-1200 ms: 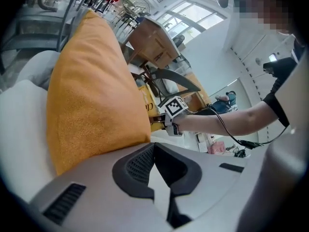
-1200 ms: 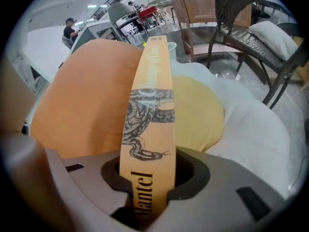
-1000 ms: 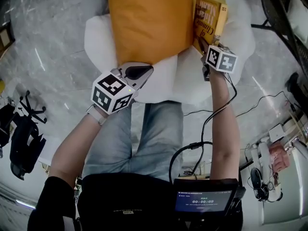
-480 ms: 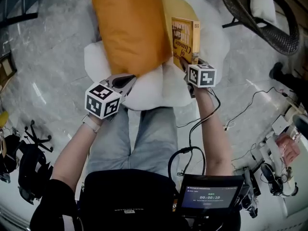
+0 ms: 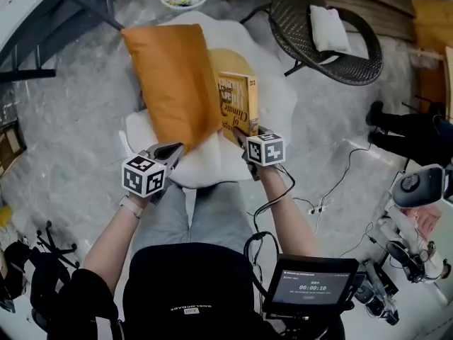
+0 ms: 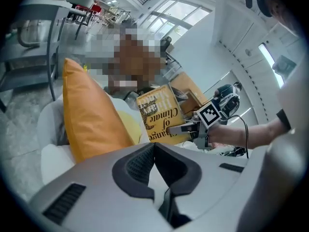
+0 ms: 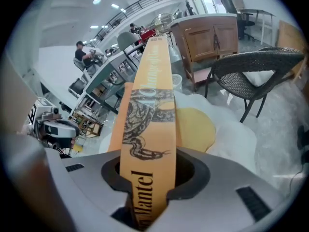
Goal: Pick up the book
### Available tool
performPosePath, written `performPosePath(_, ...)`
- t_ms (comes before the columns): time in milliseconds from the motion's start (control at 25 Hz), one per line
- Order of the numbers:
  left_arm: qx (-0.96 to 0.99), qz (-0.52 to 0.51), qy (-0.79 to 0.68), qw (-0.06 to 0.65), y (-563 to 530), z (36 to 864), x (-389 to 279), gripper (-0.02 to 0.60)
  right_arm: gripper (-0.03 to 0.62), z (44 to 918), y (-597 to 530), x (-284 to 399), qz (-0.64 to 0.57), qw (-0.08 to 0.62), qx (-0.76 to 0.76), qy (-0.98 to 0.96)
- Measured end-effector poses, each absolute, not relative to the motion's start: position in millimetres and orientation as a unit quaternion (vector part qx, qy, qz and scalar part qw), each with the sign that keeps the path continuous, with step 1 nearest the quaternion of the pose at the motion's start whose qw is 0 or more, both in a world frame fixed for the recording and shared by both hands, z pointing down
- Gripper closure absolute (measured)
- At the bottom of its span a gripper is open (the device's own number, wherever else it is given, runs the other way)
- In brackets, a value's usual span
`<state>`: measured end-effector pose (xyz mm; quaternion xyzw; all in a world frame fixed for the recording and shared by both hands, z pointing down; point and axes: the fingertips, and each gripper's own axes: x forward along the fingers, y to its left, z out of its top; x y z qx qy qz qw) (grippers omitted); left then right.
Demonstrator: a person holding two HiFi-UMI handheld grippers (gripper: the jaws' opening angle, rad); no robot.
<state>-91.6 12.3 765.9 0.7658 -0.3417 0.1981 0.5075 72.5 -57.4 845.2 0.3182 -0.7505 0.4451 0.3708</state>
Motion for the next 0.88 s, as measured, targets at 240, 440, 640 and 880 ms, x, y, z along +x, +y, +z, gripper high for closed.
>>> performPosePath(240,0.781,0.191,-0.347,0.483,-10,709,-97,0.568,0.433,781,-67,54,0.464,0.330,0.328,-0.754)
performPosePath(440,0.787,0.182,-0.355,0.470,-16,667,-96,0.568,0.433,728,-68,45,0.478,0.293,0.346,-0.752)
performPosePath(640,0.790,0.170,-0.359,0.467,-23,626,-90,0.568,0.433,678,-64,37,0.492,0.271,0.336,-0.756)
performPosePath(880,0.801,0.152,-0.361,0.452,-31,581,-88,0.568,0.433,623,-64,31,0.494,0.243,0.341,-0.762)
